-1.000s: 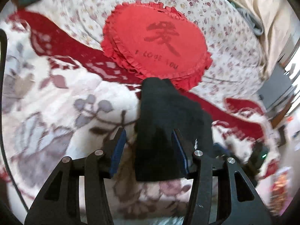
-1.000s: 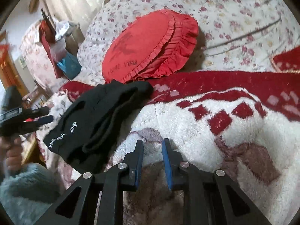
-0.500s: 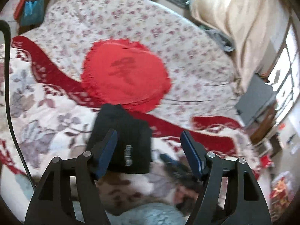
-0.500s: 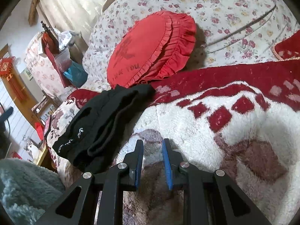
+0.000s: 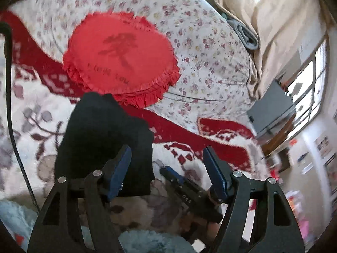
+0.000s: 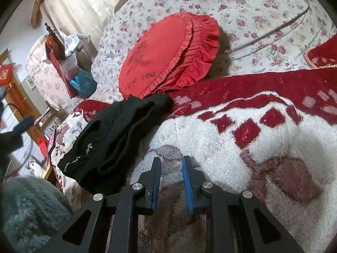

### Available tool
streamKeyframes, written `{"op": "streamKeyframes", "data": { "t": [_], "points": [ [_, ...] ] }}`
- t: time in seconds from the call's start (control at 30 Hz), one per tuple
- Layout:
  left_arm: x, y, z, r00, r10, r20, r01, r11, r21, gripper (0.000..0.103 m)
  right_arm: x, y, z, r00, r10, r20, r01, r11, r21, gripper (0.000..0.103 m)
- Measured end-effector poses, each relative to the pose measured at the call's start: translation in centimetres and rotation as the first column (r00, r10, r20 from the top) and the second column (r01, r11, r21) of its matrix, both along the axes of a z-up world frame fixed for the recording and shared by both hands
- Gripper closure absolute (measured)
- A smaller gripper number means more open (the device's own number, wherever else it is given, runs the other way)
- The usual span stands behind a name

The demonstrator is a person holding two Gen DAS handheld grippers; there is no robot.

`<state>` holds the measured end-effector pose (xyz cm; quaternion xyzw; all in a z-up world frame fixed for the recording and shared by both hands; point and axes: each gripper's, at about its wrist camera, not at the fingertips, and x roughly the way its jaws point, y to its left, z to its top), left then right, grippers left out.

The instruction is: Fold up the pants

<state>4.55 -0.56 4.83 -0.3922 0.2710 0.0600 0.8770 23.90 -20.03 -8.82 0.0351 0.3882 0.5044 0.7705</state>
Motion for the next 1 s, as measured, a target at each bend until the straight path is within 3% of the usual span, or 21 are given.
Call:
{"op": "streamKeyframes", "data": {
  "t": [0.13, 0.3, 0.47, 0.77, 1.0],
  "points": [
    [0.5, 1.7, -2.3, 0.999, -0.032, 0.005, 0.032, 0.992, -0.12, 0.033, -0.1, 0.1, 0.0, 1.0, -0.005, 0.001, 0.005, 1.0, -0.003, 0.084],
    [-0.1, 2.3, -2.5, 0.995, -0.082, 0.062, 0.09, 0.986, -0.138, 0.033, -0.1, 0.3, -0.1, 1.0, -0.012, 0.005, 0.012, 1.0, -0.014, 0.084],
    [-0.4, 3.6, -3.3, 0.986, -0.122, 0.11, 0.145, 0.962, -0.231, 0.033, -0.2, 0.4, -0.1, 1.0, -0.017, 0.003, 0.017, 1.0, -0.02, 0.084],
    [-0.5, 6.0, -4.3, 0.974, -0.156, 0.163, 0.201, 0.928, -0.313, 0.033, -0.2, 0.7, 0.0, 0.999, -0.033, 0.013, 0.034, 0.999, -0.04, 0.084],
    [-0.8, 7.4, -4.4, 0.971, -0.173, 0.167, 0.217, 0.928, -0.302, 0.033, -0.2, 0.8, 0.0, 0.999, -0.042, 0.007, 0.042, 0.998, -0.041, 0.084]
  ]
}}
